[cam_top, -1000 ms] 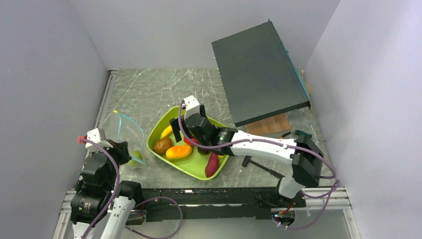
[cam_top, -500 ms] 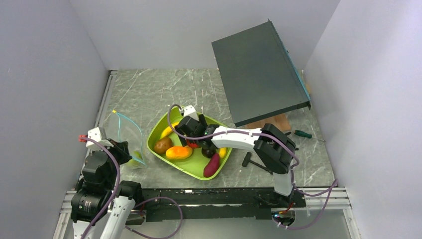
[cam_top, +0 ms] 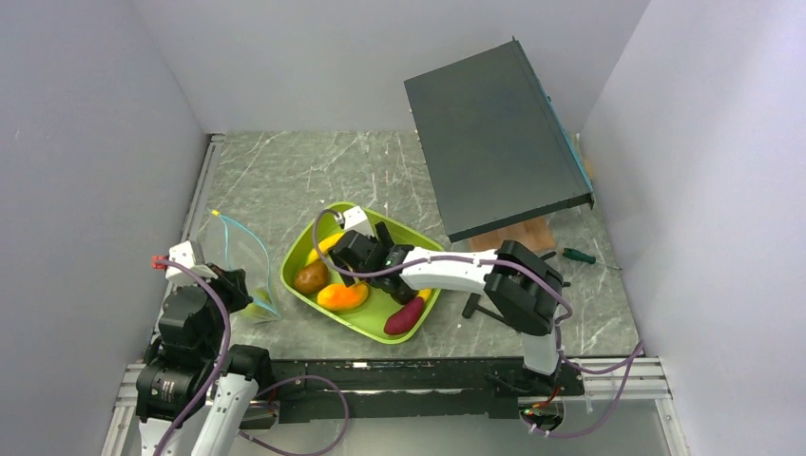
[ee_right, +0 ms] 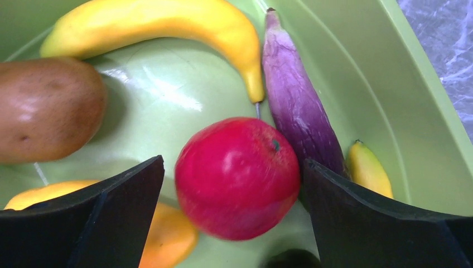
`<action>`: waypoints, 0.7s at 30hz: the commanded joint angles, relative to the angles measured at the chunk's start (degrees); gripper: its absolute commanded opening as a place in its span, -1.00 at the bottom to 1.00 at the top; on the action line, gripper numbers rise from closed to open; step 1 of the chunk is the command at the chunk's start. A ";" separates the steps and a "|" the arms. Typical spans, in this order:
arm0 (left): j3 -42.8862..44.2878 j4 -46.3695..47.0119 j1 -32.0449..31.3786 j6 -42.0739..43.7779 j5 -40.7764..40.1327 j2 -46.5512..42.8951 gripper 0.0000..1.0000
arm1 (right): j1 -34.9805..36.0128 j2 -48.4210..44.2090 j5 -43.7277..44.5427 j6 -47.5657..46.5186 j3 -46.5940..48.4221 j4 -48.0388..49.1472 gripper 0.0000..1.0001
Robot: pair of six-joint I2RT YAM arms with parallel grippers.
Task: Place the food in the zip-top bag and seal the zipper
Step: Pick up the fake fruit from the bin.
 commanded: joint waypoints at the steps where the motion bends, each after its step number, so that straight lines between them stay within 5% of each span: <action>1: 0.44 1.96 -0.13 0.13 0.46 0.35 -1.00 | 3.31 -5.57 6.25 -3.66 0.58 1.24 0.93; 21: 0.34 2.15 -0.12 0.30 0.87 0.26 -1.00 | 3.68 -0.72 6.18 0.11 1.29 -1.67 0.59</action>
